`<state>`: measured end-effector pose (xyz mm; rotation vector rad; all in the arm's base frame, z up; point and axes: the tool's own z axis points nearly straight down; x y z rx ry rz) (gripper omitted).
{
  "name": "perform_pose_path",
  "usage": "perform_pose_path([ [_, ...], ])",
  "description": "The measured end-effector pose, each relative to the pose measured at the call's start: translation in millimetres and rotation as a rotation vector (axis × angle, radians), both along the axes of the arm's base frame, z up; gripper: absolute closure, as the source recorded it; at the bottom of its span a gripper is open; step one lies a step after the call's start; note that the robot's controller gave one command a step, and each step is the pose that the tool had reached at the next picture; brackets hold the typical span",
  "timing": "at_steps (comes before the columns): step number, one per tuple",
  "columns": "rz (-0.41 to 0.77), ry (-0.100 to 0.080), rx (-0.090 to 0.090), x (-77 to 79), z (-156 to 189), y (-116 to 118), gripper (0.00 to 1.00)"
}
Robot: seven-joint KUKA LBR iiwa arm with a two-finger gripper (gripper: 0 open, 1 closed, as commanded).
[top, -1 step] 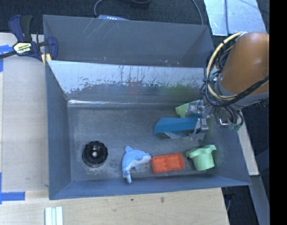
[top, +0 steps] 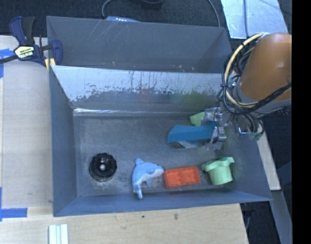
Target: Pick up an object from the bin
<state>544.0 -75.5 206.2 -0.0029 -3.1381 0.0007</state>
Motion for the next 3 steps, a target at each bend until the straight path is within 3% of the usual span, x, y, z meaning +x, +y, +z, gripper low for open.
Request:
perform_pose_path([
  [1,-0.005,0.014,0.002,-1.1,33.6,-3.0,0.00],
  [2,-0.027,0.006,0.000,8.4,96.6,-12.0,0.00],
  [3,0.019,0.014,0.002,1.6,137.2,-18.5,0.00],
])
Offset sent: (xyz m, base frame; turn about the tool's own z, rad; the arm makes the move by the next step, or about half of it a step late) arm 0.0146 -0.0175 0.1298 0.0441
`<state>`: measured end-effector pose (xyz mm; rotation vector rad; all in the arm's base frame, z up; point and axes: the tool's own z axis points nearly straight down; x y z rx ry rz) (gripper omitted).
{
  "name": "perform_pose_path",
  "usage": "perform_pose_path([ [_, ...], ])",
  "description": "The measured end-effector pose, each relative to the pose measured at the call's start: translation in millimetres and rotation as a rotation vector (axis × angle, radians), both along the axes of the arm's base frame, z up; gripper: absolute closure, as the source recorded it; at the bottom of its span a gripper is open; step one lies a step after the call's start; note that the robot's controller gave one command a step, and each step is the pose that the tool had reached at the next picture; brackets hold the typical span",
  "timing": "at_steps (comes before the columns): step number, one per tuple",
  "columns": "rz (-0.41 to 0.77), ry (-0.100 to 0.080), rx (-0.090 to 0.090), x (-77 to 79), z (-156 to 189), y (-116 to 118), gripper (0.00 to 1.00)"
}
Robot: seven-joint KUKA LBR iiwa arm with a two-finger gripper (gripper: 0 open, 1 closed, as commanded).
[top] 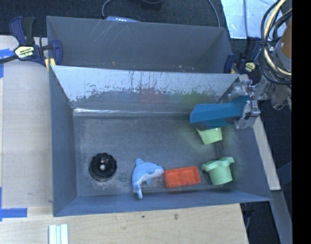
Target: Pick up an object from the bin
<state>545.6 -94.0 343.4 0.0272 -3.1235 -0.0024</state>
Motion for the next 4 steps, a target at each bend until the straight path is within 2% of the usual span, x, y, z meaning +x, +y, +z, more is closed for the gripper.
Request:
perform_pose_path([
  [1,0.025,0.004,0.001,-0.1,49.5,2.5,0.00],
  [2,0.012,0.003,0.000,-1.8,108.2,-8.5,0.00],
  [3,0.033,0.007,0.001,9.5,123.8,-14.0,1.00],
  [4,0.033,0.007,0.001,9.5,123.8,-14.1,1.00],
])
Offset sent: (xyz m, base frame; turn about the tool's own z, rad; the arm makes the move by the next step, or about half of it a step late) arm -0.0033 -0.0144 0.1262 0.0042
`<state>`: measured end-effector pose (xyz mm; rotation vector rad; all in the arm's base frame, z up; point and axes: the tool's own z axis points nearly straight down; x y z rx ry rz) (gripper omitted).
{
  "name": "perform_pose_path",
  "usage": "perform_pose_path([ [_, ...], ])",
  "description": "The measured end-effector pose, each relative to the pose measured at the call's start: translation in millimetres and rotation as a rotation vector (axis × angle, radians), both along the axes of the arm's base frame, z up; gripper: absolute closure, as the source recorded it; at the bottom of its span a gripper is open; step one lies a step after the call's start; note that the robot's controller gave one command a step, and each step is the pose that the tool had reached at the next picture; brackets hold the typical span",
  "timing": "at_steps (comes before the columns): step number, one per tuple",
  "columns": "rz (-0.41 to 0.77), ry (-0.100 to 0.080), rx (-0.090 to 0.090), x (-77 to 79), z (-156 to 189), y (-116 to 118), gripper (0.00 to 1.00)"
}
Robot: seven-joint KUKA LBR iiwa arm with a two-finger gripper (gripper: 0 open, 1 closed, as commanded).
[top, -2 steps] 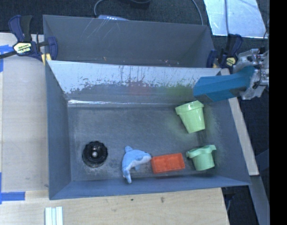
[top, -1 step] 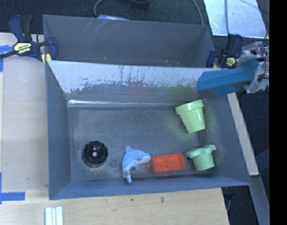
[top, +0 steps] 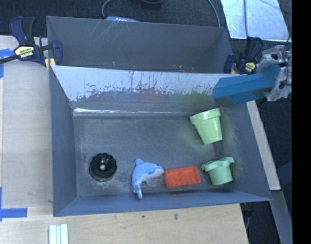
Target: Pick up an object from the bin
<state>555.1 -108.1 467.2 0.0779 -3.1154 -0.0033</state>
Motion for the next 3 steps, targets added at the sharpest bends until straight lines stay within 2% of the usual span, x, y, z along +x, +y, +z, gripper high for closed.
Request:
perform_pose_path([
  [1,0.073,-0.002,0.001,-0.9,-41.2,-11.0,1.00],
  [2,0.113,0.005,0.002,2.1,-57.7,-11.2,1.00],
  [3,0.434,-0.001,0.011,-24.3,0.5,15.9,1.00],
])
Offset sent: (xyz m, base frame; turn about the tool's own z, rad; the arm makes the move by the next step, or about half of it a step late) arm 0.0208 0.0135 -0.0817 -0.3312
